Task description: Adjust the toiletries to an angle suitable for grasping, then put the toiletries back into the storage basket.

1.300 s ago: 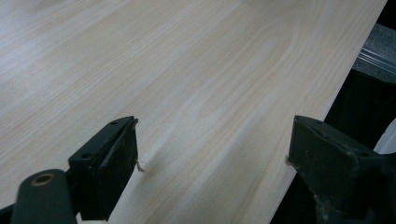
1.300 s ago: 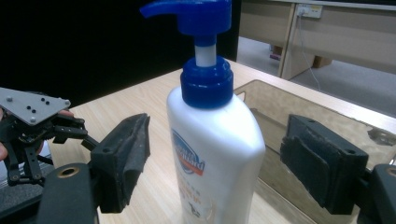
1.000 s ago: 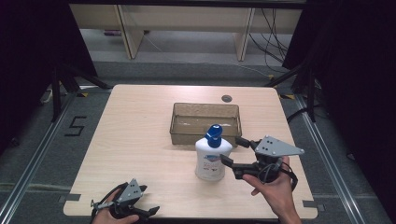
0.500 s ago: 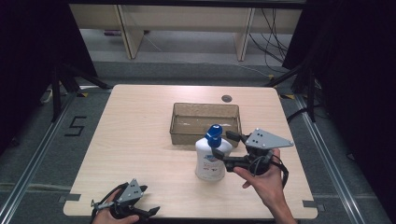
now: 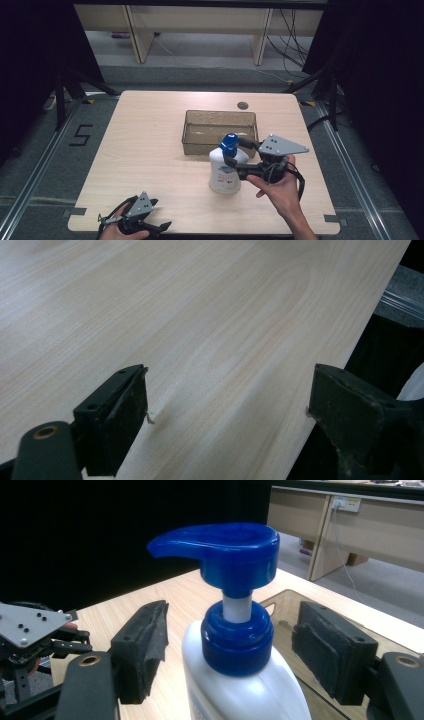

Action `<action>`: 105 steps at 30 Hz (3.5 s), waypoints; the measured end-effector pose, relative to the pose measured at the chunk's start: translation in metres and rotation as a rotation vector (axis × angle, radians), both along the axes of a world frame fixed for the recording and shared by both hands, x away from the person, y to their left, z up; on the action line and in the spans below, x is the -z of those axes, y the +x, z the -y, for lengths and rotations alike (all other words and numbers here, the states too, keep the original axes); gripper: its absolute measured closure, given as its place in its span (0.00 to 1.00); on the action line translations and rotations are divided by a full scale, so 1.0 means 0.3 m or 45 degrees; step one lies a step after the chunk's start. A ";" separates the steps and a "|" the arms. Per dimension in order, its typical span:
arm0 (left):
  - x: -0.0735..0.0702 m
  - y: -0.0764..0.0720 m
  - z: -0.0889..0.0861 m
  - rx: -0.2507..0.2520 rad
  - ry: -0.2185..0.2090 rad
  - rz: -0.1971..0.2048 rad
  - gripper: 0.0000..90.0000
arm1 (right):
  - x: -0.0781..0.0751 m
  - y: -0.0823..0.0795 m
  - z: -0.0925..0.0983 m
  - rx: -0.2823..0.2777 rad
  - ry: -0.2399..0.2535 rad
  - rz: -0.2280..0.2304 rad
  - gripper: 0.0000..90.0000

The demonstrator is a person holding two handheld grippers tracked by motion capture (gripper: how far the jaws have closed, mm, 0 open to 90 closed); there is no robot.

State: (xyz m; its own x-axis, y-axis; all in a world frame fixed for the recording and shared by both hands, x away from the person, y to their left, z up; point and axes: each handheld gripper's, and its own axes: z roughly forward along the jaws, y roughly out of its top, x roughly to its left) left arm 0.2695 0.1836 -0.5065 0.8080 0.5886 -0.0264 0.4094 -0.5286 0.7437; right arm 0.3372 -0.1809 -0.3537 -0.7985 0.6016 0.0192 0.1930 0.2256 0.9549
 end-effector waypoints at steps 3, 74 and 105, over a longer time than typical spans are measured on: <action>-0.001 0.002 0.002 0.009 0.002 0.001 0.17 | 0.003 0.006 -0.004 -0.011 0.018 -0.002 0.34; -0.005 0.000 -0.009 0.006 0.004 0.017 0.17 | -0.090 0.041 -0.066 0.002 -0.008 0.149 0.68; -0.001 -0.002 -0.007 -0.003 -0.009 -0.003 0.17 | -0.260 0.173 -0.030 0.058 0.032 0.144 0.68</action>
